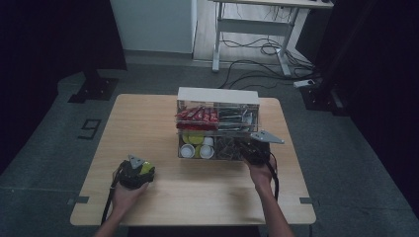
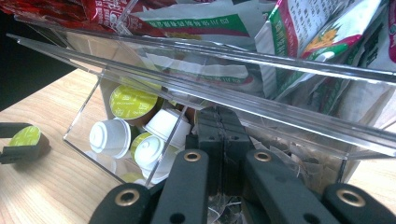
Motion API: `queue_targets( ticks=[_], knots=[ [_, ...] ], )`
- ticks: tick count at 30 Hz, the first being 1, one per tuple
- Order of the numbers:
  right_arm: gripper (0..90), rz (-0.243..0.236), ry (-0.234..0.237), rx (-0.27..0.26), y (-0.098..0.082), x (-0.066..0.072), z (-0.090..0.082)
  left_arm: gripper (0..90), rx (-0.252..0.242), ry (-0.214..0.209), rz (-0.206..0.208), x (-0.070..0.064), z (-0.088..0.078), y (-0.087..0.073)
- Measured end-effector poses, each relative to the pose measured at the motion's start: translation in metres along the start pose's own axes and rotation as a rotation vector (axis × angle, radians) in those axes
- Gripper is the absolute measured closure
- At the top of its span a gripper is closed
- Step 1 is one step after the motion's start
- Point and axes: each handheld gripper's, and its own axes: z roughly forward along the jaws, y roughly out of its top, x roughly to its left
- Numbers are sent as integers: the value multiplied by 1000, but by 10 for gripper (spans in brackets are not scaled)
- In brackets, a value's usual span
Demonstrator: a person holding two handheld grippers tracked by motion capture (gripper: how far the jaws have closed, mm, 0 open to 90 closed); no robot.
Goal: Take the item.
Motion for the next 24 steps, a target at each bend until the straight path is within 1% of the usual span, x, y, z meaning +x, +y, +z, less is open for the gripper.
queue_targets(
  ticks=[2,4,6,11,13,16,19,24],
  knots=[
    [887,-1,0,0,0,0,0,336,-9,-12,-1,0,0,0],
    [886,0,0,-1,0,0,0,309,-34,-26,1,1,-4,2],
    [886,1,0,0,-1,-1,-1,291,-65,-40,-6,1,-10,5],
    [887,4,-3,-1,-1,-1,-1,282,-110,-50,-18,0,-24,13],
    [886,4,-2,-2,-2,-2,-1,282,-119,-58,-25,0,-29,15],
    [887,6,-3,-3,-3,-2,-1,288,-133,-82,-52,0,-35,18],
    [886,6,-4,-3,-3,-3,-2,293,-151,-97,-72,-1,-41,20],
    [887,5,-4,-5,-3,-4,-4,305,-160,-118,-76,-4,-45,19]
  ],
)
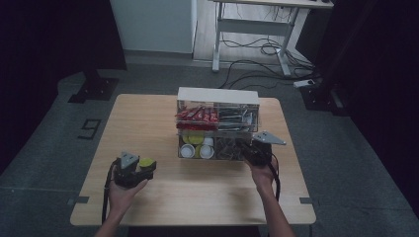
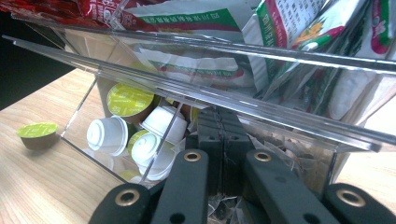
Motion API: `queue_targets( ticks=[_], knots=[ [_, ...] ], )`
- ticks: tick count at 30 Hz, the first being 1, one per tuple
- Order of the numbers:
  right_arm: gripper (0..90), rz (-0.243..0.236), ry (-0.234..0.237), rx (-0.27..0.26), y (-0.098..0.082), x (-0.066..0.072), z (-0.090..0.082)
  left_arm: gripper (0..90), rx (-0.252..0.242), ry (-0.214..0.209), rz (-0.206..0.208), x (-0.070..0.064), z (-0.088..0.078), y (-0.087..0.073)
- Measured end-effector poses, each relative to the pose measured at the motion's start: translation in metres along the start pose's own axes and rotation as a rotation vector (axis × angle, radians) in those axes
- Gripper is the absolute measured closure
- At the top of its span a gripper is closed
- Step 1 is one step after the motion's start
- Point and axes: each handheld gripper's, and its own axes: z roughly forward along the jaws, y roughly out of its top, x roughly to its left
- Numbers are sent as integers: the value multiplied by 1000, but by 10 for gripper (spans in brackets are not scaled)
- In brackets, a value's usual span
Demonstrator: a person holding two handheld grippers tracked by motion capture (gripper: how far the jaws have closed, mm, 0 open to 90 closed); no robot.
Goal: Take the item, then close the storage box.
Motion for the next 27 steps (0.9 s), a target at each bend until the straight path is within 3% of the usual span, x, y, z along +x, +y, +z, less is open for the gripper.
queue_targets(
  ticks=[19,27],
  knots=[
    [887,-1,2,-6,-2,-2,-5,321,7,-51,-3,-21,2,-16],
    [887,-1,2,-18,-2,-3,-11,319,32,-69,18,-31,8,-23]
  ],
)
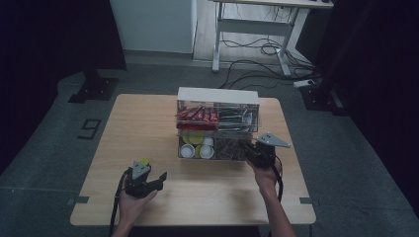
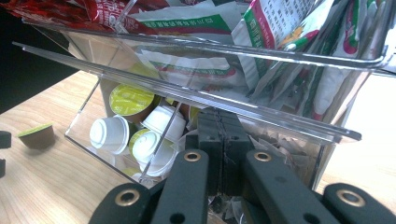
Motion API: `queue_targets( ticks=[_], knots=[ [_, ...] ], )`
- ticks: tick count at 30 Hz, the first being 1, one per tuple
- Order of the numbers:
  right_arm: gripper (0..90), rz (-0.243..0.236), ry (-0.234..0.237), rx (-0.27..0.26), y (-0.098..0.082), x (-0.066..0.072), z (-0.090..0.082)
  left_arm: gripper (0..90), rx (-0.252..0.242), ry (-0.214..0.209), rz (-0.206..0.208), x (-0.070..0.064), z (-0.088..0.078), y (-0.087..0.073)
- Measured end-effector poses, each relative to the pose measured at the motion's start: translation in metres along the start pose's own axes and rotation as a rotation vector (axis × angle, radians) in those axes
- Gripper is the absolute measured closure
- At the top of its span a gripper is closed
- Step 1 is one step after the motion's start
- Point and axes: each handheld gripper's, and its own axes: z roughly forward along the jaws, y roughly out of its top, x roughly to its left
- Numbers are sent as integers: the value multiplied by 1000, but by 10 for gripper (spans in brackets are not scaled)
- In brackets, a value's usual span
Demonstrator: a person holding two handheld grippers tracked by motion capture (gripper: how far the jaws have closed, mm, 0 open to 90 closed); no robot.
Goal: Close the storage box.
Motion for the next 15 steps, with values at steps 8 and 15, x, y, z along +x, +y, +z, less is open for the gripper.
queue_targets(
  ticks=[8,15],
  knots=[
    [887,17,7,-6,-7,0,-2,320,0,-5,7,-5,-2,-2],
    [887,31,14,-6,-15,-1,-2,322,-12,-1,-2,-4,-5,-4]
  ],
)
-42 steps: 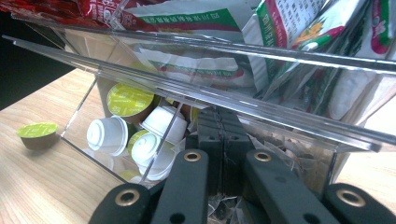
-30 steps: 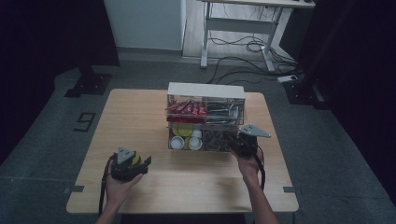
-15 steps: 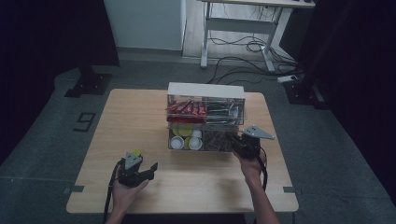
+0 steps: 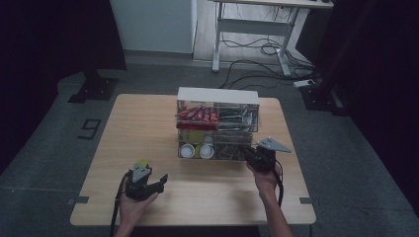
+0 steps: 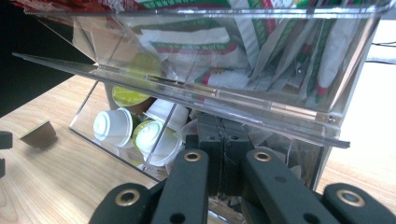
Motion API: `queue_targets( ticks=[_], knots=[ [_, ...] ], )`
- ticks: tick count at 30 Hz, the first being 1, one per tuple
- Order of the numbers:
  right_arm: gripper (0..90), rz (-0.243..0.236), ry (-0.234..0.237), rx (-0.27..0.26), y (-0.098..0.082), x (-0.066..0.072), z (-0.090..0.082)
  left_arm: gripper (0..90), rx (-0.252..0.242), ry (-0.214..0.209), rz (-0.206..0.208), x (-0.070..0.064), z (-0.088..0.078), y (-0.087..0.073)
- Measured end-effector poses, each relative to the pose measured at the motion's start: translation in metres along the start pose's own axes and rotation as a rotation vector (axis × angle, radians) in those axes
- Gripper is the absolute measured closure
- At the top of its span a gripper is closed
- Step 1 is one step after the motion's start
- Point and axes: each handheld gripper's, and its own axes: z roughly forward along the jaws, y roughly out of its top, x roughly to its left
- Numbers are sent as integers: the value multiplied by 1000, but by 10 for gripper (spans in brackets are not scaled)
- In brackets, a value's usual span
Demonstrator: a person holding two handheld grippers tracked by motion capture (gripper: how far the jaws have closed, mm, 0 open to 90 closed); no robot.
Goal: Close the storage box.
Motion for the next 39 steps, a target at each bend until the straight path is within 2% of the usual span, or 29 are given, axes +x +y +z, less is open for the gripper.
queue_targets(
  ticks=[5,20,39],
  knots=[
    [888,7,1,-1,-5,-1,-1,322,-11,5,-7,2,-4,1],
    [887,18,6,3,-23,-1,-6,315,-2,-1,-9,2,-5,-1],
    [883,42,7,55,-50,-6,0,315,20,-4,-11,3,-2,-4]
  ],
)
